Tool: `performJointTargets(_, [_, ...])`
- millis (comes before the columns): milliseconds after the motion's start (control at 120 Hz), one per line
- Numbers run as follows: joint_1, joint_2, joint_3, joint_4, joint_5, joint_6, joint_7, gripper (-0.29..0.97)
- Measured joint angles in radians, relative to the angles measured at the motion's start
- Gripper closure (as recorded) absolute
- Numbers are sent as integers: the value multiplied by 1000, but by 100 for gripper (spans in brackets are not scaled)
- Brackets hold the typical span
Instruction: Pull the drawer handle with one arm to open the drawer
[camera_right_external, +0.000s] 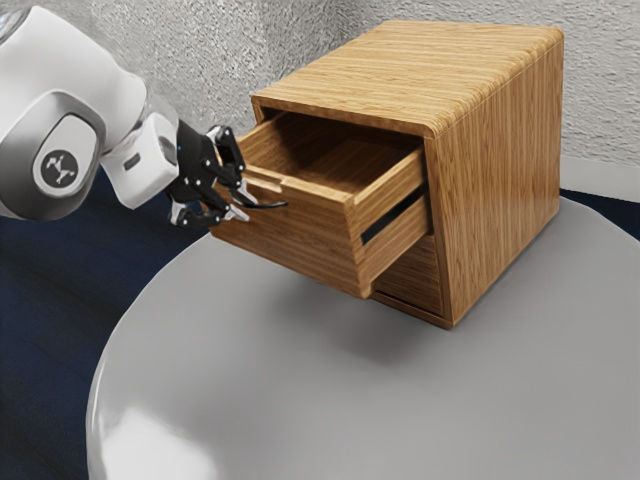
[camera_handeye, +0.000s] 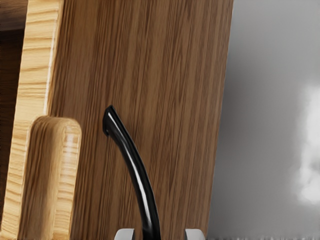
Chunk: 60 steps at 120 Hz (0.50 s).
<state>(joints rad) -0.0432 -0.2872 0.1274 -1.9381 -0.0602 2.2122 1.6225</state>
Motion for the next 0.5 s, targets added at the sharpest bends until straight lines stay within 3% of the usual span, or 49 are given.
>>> performJointTargets(500, [3,-108,0,-101,29,4,-15,65])
